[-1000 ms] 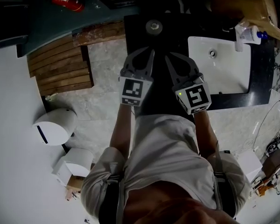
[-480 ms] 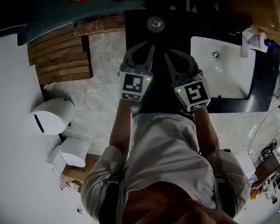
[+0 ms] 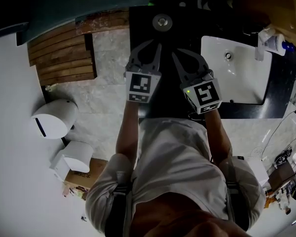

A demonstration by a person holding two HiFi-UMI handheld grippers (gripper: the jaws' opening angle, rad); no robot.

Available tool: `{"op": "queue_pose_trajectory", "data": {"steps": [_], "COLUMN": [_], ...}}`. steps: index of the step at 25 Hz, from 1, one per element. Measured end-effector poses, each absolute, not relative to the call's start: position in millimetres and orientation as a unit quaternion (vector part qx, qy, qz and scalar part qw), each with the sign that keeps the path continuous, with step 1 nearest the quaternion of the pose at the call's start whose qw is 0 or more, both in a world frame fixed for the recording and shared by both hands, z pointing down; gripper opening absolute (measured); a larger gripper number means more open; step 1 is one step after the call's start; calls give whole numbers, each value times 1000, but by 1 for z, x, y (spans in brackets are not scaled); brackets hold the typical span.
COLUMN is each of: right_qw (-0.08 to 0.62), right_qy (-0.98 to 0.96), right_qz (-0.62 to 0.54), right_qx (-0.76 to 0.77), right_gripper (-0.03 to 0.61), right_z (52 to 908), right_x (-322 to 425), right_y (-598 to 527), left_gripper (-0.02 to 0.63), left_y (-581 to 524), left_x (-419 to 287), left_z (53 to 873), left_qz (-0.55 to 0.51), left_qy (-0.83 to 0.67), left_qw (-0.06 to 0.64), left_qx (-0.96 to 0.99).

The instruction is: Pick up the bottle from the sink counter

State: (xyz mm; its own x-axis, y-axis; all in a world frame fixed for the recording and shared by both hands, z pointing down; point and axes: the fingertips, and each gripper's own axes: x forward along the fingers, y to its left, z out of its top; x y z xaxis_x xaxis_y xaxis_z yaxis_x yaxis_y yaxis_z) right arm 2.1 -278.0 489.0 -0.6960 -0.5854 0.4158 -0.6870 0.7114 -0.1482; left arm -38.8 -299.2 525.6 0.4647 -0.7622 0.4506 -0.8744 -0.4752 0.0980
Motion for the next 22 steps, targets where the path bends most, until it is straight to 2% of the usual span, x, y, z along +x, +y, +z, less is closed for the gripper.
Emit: {"op": "queue_pose_trajectory", "data": {"steps": [18,20,21,22], "right_qw": [179,181,182,182], "right_qy": [-908,-906,-906,-906], "right_qz": [162,164,164,164], "right_qx": [344,345,345,345], "right_gripper": [-8,-8,-8,-8], "right_z": [508,511,512,512], "right_x": [-4,-2,-2,-2], "right_y": [-285,-286,-287,-288], "left_gripper": [5,36,83,86], "left_y": [-308,-309,-310,-311], "left_x": [-38,-37,-37,-38], "left_z": [541,543,545,546], "left_qz": [189,190,191,193], "left_qy": [-485,-485,-485,-485], "left_qw": [160,161,161,162], "left_qx": [839,838,838,837]}}
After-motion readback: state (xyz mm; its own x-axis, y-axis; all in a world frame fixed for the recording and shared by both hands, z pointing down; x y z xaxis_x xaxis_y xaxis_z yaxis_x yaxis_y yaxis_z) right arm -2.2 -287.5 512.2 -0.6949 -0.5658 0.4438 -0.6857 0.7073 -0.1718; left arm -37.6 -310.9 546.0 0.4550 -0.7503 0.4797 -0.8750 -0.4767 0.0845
